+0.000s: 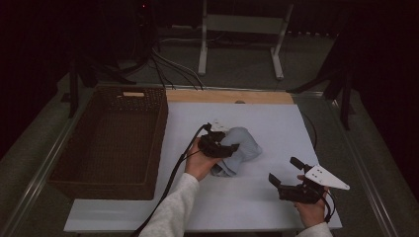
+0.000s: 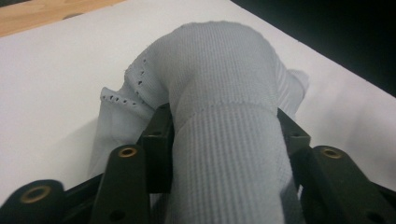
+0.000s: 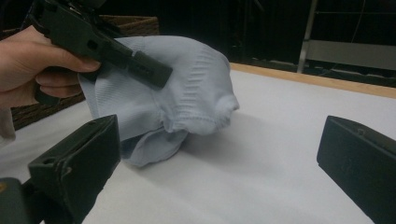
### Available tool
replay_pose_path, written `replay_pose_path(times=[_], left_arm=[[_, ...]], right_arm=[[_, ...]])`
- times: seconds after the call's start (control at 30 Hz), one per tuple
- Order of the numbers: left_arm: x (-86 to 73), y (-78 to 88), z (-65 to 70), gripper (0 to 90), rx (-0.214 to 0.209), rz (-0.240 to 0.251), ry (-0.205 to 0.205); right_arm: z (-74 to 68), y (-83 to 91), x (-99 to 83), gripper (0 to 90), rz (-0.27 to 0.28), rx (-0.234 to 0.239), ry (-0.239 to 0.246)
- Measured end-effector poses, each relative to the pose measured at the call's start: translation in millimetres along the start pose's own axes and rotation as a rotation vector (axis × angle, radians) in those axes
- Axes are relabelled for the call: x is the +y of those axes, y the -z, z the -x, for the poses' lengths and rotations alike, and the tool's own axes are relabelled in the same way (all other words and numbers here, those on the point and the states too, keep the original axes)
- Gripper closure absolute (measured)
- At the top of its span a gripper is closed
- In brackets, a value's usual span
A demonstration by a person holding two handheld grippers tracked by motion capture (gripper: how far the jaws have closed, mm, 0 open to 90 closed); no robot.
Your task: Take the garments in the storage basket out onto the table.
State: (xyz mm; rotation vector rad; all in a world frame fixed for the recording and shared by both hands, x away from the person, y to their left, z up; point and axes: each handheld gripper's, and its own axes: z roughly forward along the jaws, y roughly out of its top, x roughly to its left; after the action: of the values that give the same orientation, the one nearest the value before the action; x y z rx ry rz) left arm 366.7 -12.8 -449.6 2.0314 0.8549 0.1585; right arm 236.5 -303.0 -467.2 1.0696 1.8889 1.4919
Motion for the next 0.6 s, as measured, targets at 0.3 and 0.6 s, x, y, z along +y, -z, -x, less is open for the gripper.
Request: replay_pose_path(times=[0.3,0.6], left_arm=[[1.5,0.5,2.0,20.2,-0.038,0.035,0.033],[2.6,5.4,2.7,0.2,-0.027,0.054,0.022]], right_arm=[[-0.1,-0.4,-0.1,0.0,-0.001,0.0,-0.001],[-0.1,-0.6,-0.4,0.0,-0.001,-0.001,-0.001]])
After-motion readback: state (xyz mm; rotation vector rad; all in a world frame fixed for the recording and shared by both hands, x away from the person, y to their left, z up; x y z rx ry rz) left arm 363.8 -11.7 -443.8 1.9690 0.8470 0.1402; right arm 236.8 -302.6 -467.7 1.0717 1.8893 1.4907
